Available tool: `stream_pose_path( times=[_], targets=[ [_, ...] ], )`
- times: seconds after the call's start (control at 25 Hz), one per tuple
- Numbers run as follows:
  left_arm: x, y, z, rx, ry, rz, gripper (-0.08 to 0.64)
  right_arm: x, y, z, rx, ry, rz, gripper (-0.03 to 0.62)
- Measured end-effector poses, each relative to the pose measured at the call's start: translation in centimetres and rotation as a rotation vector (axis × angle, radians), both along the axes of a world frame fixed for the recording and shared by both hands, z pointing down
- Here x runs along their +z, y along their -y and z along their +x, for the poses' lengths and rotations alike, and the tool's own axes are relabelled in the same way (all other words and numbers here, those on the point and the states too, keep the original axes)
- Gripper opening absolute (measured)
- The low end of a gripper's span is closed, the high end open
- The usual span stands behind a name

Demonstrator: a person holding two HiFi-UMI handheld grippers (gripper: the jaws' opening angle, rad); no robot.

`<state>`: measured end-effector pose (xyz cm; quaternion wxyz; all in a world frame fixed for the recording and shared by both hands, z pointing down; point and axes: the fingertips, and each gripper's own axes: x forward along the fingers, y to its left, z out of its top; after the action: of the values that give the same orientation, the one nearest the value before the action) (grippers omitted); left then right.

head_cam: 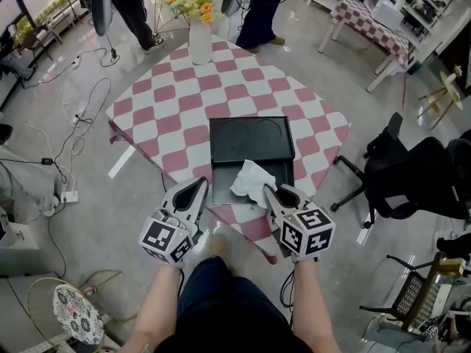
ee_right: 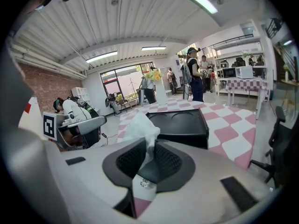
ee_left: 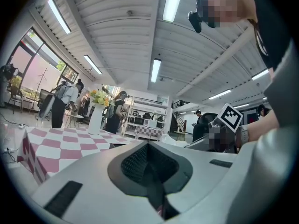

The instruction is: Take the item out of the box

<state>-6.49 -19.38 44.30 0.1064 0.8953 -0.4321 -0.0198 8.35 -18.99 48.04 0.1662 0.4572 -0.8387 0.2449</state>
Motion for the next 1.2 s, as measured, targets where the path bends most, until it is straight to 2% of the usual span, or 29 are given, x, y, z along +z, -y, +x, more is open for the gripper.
stream_pose_path(
  times=[1.2],
  targets=[
    [-4.3, -2.8, 1.0, -0.002, 0.010, 0.086, 0.000, -6.0, -2.8, 1.7, 0.047, -0.012, 0.186, 0.061]
  ],
)
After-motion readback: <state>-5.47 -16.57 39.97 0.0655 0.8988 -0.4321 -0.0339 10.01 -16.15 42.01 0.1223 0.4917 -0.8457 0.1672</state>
